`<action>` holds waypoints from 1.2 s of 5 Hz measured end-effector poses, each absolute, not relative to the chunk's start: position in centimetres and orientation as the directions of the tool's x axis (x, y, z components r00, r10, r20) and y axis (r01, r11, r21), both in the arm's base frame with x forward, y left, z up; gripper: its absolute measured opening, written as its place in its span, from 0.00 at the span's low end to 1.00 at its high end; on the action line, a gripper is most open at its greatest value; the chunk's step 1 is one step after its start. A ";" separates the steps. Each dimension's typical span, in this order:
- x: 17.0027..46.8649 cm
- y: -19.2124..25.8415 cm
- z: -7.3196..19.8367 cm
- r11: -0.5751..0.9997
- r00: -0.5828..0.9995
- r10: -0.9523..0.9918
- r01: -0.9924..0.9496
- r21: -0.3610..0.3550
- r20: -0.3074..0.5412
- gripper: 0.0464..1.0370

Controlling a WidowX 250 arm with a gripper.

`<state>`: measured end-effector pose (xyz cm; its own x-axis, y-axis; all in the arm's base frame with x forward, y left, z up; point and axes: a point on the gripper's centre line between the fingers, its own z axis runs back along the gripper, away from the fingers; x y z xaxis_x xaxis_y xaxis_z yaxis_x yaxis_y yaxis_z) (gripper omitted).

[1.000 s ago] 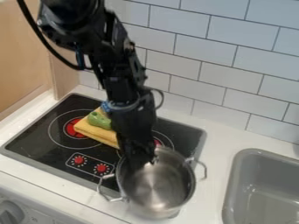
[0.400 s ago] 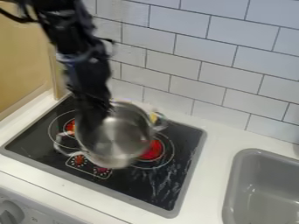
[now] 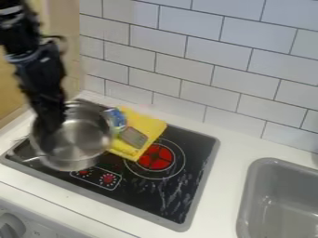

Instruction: Move the silver pot to the lower left corner of the stove

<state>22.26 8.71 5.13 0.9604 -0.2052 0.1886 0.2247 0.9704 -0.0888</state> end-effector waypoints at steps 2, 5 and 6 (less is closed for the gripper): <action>21.1 11.8 3.1 0.983 0.982 -0.114 0.133 -0.124 0.149 0.02; 23.0 13.4 0.7 0.983 0.989 -0.078 0.096 -0.153 0.122 0.05; 22.8 13.4 0.5 0.985 0.994 -0.053 0.068 -0.158 0.098 0.23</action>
<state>22.81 13.43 0.46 0.9938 -0.0533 0.0979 0.0684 0.9850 -0.1584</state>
